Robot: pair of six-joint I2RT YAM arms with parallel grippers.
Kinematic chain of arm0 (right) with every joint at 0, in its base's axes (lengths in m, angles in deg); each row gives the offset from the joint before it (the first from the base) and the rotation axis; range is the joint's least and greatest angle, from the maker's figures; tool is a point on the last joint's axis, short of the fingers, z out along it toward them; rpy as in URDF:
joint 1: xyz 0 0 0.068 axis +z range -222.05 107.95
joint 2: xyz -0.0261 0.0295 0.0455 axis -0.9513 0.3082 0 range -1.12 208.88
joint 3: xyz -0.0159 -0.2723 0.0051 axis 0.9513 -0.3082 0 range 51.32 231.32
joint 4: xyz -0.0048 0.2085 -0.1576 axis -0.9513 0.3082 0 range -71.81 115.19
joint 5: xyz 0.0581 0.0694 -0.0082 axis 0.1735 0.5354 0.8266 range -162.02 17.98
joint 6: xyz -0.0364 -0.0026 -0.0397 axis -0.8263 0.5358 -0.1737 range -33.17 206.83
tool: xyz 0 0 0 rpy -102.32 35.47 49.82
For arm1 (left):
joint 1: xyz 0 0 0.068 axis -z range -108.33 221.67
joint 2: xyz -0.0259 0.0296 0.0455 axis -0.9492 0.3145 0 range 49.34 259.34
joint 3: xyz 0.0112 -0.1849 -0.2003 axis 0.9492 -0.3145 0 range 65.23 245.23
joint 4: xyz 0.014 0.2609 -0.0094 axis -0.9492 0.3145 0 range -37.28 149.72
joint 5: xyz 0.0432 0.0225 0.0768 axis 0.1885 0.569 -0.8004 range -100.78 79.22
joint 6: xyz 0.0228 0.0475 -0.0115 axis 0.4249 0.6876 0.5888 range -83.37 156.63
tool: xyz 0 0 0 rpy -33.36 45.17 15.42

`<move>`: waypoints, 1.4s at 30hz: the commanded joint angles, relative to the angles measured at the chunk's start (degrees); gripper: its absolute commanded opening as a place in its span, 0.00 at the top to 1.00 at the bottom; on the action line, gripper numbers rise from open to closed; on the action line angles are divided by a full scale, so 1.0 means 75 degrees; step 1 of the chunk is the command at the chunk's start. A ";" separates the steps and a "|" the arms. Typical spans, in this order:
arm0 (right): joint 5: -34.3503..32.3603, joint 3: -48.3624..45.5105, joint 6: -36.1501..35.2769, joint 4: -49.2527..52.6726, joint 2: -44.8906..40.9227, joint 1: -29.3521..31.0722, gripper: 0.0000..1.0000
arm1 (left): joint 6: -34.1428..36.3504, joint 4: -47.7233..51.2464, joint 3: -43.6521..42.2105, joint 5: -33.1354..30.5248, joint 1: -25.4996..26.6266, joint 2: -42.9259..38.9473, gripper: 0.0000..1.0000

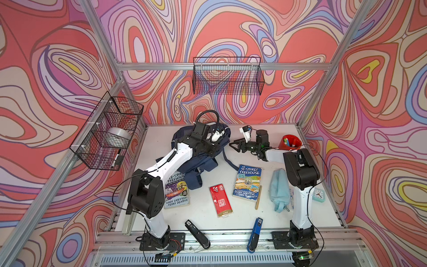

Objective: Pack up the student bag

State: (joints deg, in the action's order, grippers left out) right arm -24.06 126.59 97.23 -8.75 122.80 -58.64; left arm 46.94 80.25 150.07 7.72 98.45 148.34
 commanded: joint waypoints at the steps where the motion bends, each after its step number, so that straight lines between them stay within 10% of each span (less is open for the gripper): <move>1: 0.0369 0.0372 0.0030 -0.0402 0.0267 0.0011 0.34 | 0.0072 -0.0565 0.0167 0.0438 0.0012 -0.0343 1.00; 28: 0.0263 0.1178 -0.0336 -0.0334 0.0903 0.0111 0.50 | -0.0072 -0.0542 0.0085 0.0576 0.0004 -0.0380 1.00; 42: -0.0087 0.1462 -0.1025 0.0594 0.0714 0.0109 0.80 | -0.0110 -0.0433 0.0099 0.0458 0.0008 -0.0204 1.00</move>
State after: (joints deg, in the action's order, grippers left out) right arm -22.83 136.53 92.55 -7.11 131.06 -58.07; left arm 46.00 79.92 149.85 9.36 98.45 147.05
